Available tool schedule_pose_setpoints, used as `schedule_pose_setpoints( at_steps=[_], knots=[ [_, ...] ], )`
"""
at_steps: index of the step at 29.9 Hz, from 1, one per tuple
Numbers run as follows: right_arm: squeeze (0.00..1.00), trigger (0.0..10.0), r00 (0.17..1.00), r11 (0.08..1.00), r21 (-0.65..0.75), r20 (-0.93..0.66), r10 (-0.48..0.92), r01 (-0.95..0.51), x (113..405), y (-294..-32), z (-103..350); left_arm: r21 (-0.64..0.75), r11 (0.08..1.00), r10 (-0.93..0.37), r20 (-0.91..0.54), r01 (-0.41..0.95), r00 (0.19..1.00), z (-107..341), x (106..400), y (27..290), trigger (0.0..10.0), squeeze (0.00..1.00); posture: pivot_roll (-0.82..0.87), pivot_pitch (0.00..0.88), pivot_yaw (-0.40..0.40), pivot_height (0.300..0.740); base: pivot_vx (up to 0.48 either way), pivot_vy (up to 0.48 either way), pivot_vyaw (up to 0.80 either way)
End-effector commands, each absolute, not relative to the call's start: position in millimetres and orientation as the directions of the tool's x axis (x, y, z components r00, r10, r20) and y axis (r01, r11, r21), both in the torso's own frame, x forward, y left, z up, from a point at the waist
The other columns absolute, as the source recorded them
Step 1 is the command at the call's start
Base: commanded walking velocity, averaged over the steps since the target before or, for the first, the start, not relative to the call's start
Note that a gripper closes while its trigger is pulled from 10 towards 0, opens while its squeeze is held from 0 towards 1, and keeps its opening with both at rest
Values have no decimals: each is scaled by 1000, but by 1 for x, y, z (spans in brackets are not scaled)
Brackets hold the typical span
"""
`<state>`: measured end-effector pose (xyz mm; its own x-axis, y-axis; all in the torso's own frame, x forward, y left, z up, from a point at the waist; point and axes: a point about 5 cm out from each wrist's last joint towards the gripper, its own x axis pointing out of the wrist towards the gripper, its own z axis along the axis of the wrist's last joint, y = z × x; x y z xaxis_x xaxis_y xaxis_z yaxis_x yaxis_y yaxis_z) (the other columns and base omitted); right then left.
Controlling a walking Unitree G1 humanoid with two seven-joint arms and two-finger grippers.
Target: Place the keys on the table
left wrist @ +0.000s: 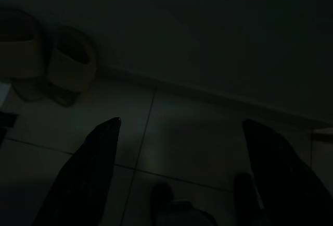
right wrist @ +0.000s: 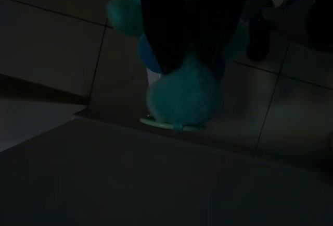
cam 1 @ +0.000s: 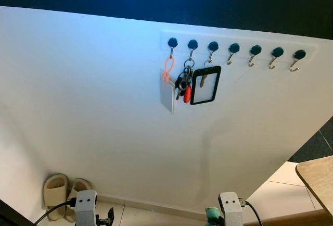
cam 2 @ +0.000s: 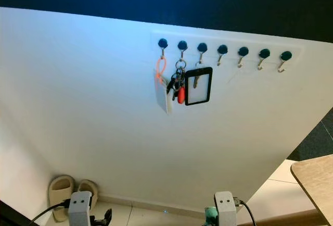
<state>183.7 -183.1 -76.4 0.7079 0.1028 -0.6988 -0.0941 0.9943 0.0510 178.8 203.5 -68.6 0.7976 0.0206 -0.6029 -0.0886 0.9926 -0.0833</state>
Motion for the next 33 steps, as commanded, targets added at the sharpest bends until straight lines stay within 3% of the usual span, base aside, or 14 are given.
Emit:
schedule_pose_setpoints(
  at_steps=[1, 9, 33],
  knots=[
    [0, 10000, 703, 994, 52, -703, 102, -92, 182, -182, -78, -94, 992, 12, -609, -87, 793, -71, 174, 199, 10000, 0, 45, 51, -50, 740, 0, 0, 0],
    [0, 10000, 704, 993, 54, -702, 109, -100, 184, -179, -77, -103, 991, 4, -605, -83, 796, -72, 172, 194, 10000, 0, 44, 50, -58, 740, 0, 0, 0],
    [0, 10000, 698, 993, 58, -706, 117, -107, 182, -176, -78, -107, 993, -14, -580, -59, 814, -67, 180, 193, 10000, 0, 51, 63, -53, 740, -330, 0, 0]
  ],
)
